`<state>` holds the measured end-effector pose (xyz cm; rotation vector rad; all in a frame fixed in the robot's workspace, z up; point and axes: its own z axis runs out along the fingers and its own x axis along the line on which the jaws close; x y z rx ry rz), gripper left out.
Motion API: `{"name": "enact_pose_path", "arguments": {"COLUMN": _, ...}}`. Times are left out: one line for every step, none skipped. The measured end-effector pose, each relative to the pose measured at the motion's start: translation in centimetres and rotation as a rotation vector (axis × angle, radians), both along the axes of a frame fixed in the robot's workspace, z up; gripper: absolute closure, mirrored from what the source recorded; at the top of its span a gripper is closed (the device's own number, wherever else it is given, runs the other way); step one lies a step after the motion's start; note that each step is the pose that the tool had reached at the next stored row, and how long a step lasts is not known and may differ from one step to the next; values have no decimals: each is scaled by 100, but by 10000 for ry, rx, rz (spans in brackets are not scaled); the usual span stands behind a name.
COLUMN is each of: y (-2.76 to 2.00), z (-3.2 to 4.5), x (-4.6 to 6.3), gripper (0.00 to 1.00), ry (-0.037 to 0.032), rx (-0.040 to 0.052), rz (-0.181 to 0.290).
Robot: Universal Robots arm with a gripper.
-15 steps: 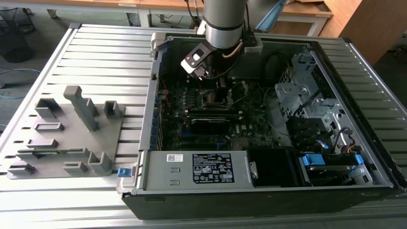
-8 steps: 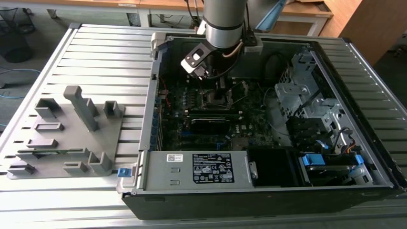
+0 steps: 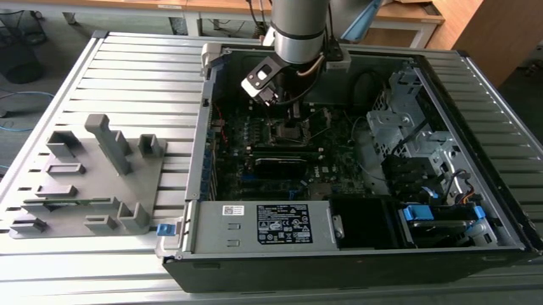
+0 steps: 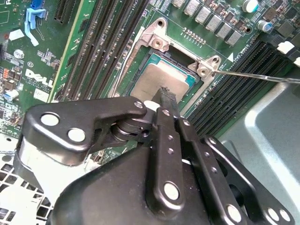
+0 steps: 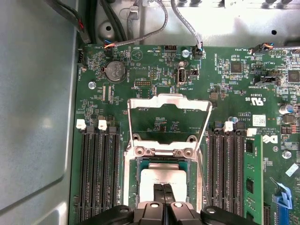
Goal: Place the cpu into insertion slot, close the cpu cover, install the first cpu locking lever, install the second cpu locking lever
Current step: 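Place the cpu into insertion slot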
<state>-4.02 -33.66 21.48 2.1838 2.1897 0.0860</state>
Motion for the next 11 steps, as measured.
{"name": "enact_pose_path", "arguments": {"y": 0, "z": 1, "x": 0, "gripper": 89, "ry": 0, "rx": 0, "rz": 0}}
{"name": "enact_pose_path", "arguments": {"y": 0, "z": 2, "x": 0, "gripper": 89, "ry": 0, "rx": 0, "rz": 0}}
{"name": "enact_pose_path", "arguments": {"y": 0, "z": 3, "x": 0, "gripper": 89, "ry": 0, "rx": 0, "rz": 0}}
{"name": "enact_pose_path", "arguments": {"y": 0, "z": 4, "x": 0, "gripper": 89, "ry": 0, "rx": 0, "rz": 0}}
{"name": "enact_pose_path", "arguments": {"y": 0, "z": 5, "x": 0, "gripper": 89, "ry": 0, "rx": 0, "rz": 0}}
{"name": "enact_pose_path", "arguments": {"y": 0, "z": 6, "x": 0, "gripper": 89, "ry": 0, "rx": 0, "rz": 0}}
{"name": "enact_pose_path", "arguments": {"y": 0, "z": 7, "x": 0, "gripper": 89, "ry": 0, "rx": 0, "rz": 0}}
{"name": "enact_pose_path", "arguments": {"y": 0, "z": 8, "x": 0, "gripper": 89, "ry": 0, "rx": 0, "rz": 0}}
{"name": "enact_pose_path", "arguments": {"y": 0, "z": 9, "x": 0, "gripper": 89, "ry": 0, "rx": 0, "rz": 0}}
{"name": "enact_pose_path", "arguments": {"y": 0, "z": 10, "x": 0, "gripper": 89, "ry": 0, "rx": 0, "rz": 0}}
{"name": "enact_pose_path", "arguments": {"y": 0, "z": 11, "x": 0, "gripper": 89, "ry": -1, "rx": 1, "rz": 0}}
